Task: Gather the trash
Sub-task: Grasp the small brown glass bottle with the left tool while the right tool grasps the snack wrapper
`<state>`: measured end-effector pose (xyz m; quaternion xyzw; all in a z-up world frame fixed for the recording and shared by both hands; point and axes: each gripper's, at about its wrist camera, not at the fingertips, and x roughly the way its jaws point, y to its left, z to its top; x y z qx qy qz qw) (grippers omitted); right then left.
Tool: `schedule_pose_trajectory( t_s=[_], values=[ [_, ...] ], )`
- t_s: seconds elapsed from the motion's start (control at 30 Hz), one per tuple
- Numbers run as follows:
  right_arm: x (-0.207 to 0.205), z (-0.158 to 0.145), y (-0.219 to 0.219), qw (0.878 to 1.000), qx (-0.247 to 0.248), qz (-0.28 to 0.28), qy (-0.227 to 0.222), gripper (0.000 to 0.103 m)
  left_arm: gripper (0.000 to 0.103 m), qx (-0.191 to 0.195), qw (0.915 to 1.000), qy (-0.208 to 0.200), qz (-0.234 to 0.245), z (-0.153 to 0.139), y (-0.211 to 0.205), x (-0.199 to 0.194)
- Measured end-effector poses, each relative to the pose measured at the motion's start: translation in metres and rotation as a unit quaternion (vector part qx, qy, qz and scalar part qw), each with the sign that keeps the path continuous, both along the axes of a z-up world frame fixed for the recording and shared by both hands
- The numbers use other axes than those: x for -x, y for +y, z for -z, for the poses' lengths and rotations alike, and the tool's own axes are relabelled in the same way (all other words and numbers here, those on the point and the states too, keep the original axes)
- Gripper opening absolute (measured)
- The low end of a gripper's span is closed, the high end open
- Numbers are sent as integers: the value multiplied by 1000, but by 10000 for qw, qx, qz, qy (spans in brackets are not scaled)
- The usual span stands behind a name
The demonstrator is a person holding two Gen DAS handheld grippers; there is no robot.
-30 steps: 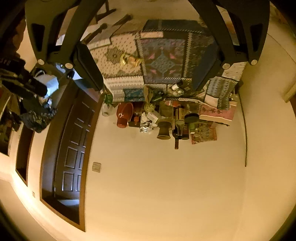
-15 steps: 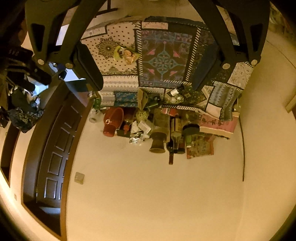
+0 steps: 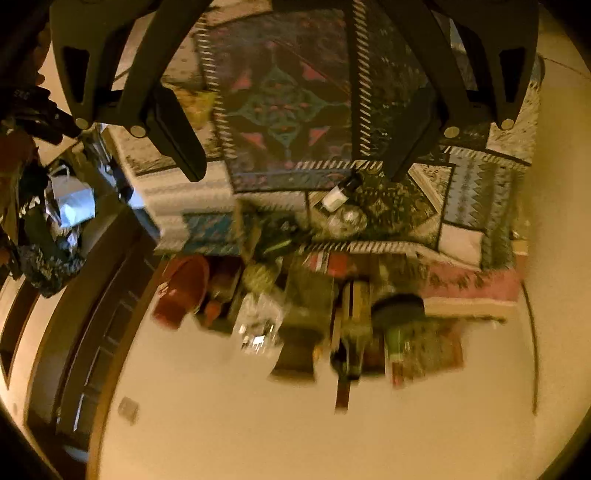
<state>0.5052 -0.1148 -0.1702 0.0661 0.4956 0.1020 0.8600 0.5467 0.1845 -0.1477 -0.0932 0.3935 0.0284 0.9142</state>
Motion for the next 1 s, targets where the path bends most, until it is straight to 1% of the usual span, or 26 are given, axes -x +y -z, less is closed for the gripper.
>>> schedule_pose_trajectory(
  t_s=[0.13,0.27,0.3,0.37,0.43,0.47,0.5,0.53,0.67,0.73,0.77,0.8,0.87,0.93,0.97,1.0],
  values=[
    [-21,46,10,9973,-130,293,667,98,97,82,9985,504,180,47,30,-45],
    [-31,84,19,9927,-24,471,1108,98,96,-30,9958,878,245,92,49,-82],
    [-34,94,21,9911,-27,502,1231,97,93,-50,9951,947,278,101,52,-89],
    [-38,108,24,9890,-5,556,1373,92,88,-59,9931,1101,403,120,57,-105],
    [-42,119,30,9880,89,544,1444,81,81,-12,9910,1210,568,135,59,-118],
    [-44,125,33,9875,140,546,1470,79,80,-9,9902,1254,623,141,59,-123],
    [-45,128,34,9871,158,562,1488,75,78,-16,9893,1293,677,146,59,-128],
    [-46,130,35,9868,164,586,1498,71,74,-36,9884,1330,729,150,58,-132],
    [-45,134,35,9867,91,637,1495,68,68,-98,9851,1412,974,162,52,-145],
    [-40,132,36,9866,139,606,1509,59,64,-105,9832,1443,1111,166,47,-149],
    [-38,133,36,9861,170,569,1549,57,63,-107,9824,1463,1155,167,46,-150],
    [-36,133,38,9866,232,549,1520,54,63,-146,9816,1488,1188,169,43,-151],
    [-34,133,41,9869,300,491,1508,48,61,-172,9808,1516,1217,172,40,-152],
    [-33,133,41,9872,357,433,1493,37,56,-167,9805,1543,1208,174,38,-151],
    [-32,132,41,9873,392,394,1490,35,56,-187,9802,1552,1213,174,36,-152],
    [-34,133,40,9872,421,376,1489,31,54,-241,9797,1570,1225,174,33,-151]
  ],
)
